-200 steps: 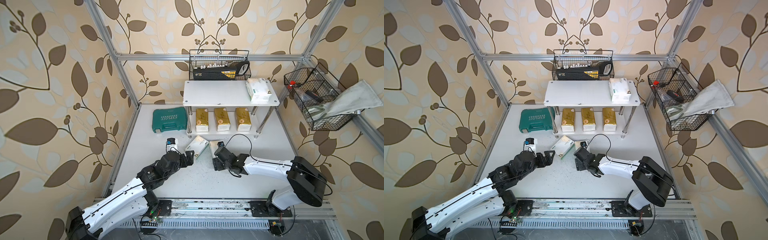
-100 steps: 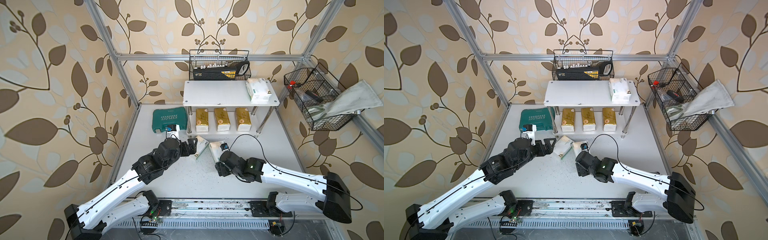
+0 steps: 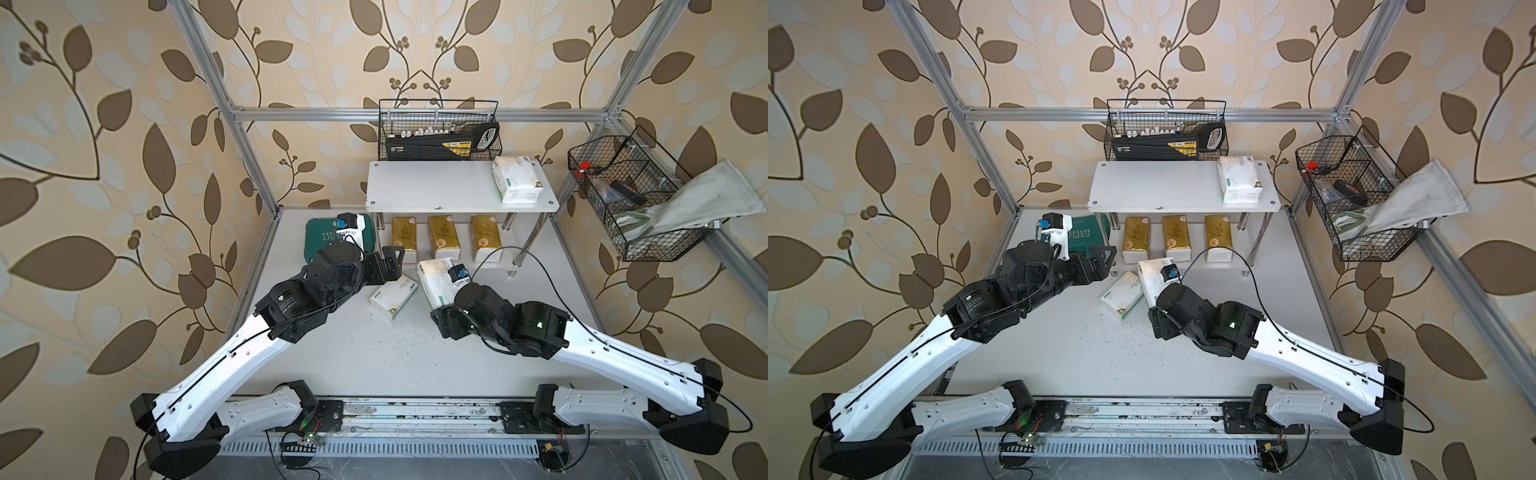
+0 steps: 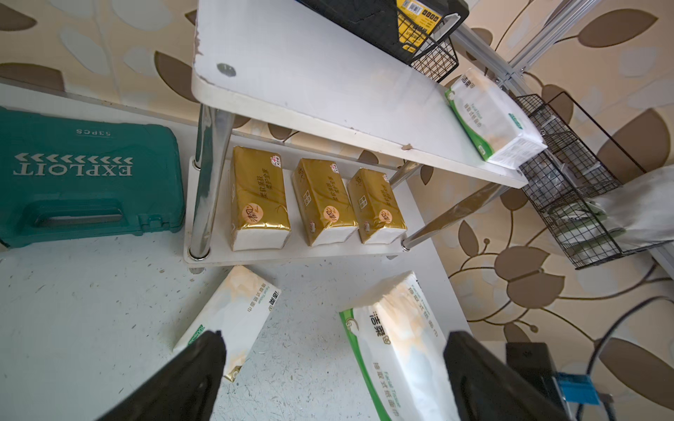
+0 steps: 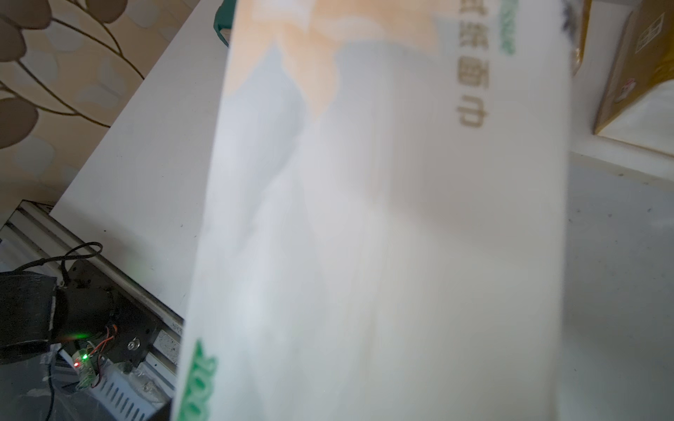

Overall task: Place the tissue boxes on the shelf by color
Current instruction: Place a box of tissues on the shelf.

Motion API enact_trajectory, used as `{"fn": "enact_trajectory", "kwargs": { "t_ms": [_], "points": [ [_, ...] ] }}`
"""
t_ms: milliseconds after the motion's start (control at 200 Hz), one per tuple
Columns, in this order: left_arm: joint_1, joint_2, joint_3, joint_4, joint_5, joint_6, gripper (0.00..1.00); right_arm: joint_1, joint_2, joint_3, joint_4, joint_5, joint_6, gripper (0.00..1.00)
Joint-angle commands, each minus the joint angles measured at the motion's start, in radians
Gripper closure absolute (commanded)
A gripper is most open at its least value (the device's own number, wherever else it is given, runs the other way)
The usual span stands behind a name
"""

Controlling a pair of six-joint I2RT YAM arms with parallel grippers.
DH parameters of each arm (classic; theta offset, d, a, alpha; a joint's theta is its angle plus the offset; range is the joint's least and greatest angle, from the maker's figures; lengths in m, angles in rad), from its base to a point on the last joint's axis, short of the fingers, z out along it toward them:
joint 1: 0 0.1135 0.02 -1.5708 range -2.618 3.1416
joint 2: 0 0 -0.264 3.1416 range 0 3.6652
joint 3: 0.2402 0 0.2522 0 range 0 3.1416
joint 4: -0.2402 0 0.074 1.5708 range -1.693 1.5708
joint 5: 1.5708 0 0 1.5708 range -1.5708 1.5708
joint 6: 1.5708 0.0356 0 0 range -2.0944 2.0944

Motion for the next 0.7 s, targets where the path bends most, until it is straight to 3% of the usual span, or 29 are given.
{"fn": "enact_trajectory", "kwargs": {
  "t_ms": [0, 395, 695],
  "points": [
    [-0.009, 0.025, 0.093, -0.044, 0.003, 0.056, 0.01, 0.006, -0.009, 0.104, -0.058, 0.026, -0.041, 0.25],
    [-0.009, 0.110, 0.255, -0.035, -0.040, 0.110, 0.01, -0.017, 0.082, 0.450, -0.146, 0.095, -0.159, 0.25],
    [-0.006, 0.220, 0.367, -0.013, -0.031, 0.133, 0.01, -0.207, 0.194, 0.661, -0.154, 0.095, -0.228, 0.25]
  ]
}}
